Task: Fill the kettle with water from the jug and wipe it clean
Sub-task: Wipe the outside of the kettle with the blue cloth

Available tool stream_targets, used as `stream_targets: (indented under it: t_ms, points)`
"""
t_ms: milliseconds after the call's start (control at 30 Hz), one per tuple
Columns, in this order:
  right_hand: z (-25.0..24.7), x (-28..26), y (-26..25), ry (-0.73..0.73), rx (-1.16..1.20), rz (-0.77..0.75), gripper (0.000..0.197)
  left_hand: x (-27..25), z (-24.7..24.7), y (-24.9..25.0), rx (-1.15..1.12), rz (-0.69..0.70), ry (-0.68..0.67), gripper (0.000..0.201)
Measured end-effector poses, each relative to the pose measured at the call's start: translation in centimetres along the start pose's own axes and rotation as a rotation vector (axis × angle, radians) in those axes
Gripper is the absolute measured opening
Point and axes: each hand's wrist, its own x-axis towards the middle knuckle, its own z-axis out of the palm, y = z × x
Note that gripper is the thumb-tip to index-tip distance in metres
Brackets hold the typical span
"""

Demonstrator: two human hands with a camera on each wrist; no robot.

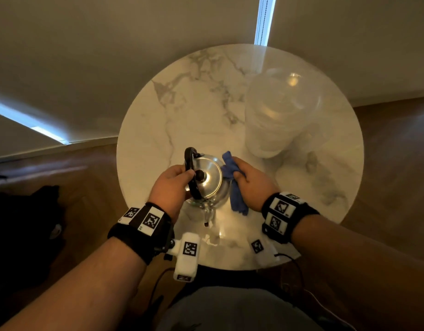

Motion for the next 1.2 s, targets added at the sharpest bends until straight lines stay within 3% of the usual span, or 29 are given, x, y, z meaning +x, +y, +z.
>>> stream_targets:
  t_ms: [133,267,400,667,767,900,1033,1133,1167,1200]
  points:
    - [1.9,0.4,-0.7,-0.056,-0.033,-0.045,0.055,0.5,-0.3,-0.3,-0.045,-0.012,-0.002,0.017]
    - [4.3,-3.1,1.1,-0.081,-0.148,-0.118,0.078,1.1,-0.8,-1.1,-0.117,-0.007,-0.004,0.023]
    - [7.3,-6.2,2.6,-0.118,-0.273,-0.097,0.091,1.3,-1.0,-1.6,-0.135,0.011,-0.024,0.027]
    - [9.9,-7.1,3.8,-0.036,-0.338,-0.134,0.099,1.3,-1.4,-1.7,-0.103,0.039,-0.064,0.027]
    - [10.4,-7.1,3.5,-0.013,-0.257,-0.052,0.105,1.3,-1.4,-1.9,-0.103,0.032,-0.054,0.026]
    - [9.5,-4.8,1.0,0.092,0.078,0.069,0.083,1.4,-1.6,-1.8,-0.077,0.030,-0.062,0.027]
    - [6.1,0.4,1.0,0.107,0.080,0.263,0.072,1.4,-1.8,-1.8,-0.058,0.012,-0.103,0.028]
    - [5.2,-0.2,0.0,0.050,0.017,0.299,0.036,1.5,-1.9,-1.8,-0.010,0.035,-0.090,0.027]
    - [5.5,-1.2,-0.4,0.056,0.012,0.319,0.044,1.5,-1.9,-1.7,-0.034,0.016,-0.089,0.027]
    - [6.1,-2.3,-0.5,0.078,0.002,0.301,0.068,1.5,-2.0,-1.6,-0.046,0.005,-0.095,0.027]
